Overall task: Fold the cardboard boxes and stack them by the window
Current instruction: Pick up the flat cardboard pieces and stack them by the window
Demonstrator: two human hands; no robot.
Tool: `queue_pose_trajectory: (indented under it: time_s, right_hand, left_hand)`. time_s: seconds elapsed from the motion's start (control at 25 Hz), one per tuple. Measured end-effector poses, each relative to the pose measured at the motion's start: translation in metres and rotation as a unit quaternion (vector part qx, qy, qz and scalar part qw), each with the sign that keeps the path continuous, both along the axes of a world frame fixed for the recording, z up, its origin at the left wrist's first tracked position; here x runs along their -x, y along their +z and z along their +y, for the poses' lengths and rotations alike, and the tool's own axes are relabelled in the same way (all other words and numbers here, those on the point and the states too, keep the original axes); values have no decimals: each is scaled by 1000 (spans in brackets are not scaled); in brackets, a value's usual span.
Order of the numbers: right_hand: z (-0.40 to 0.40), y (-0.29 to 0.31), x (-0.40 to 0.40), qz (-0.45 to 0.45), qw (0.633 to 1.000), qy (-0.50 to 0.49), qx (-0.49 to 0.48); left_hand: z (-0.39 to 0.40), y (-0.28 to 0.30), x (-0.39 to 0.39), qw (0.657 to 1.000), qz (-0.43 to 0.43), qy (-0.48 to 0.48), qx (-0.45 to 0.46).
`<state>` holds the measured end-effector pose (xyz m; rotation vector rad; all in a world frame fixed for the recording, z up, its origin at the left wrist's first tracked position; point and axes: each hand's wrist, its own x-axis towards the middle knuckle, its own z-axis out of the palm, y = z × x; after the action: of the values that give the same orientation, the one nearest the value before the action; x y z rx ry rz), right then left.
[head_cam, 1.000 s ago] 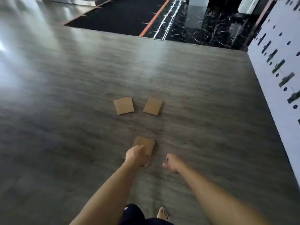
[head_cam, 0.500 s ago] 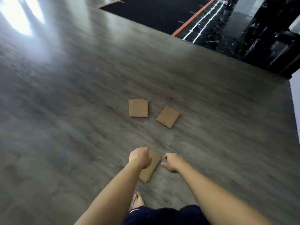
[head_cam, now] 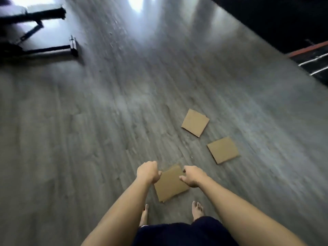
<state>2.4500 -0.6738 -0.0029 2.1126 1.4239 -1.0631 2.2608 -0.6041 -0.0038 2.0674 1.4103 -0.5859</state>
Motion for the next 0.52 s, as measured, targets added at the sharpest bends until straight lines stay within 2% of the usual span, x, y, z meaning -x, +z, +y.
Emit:
queue_pose_trajectory:
  time_s: [0.24, 0.36, 0.52]
  right_hand:
    - [35, -32, -73, 27, 992, 124, 1]
    - [38, -51, -100, 39, 991, 129, 10]
    - [28, -90, -119, 51, 995, 84, 16]
  left_hand:
    - [-12, -7, -51, 987, 6, 161, -5]
    - [-27, -17, -70, 980, 20, 199, -4]
    - [-38, -50, -80, 971, 20, 238, -4]
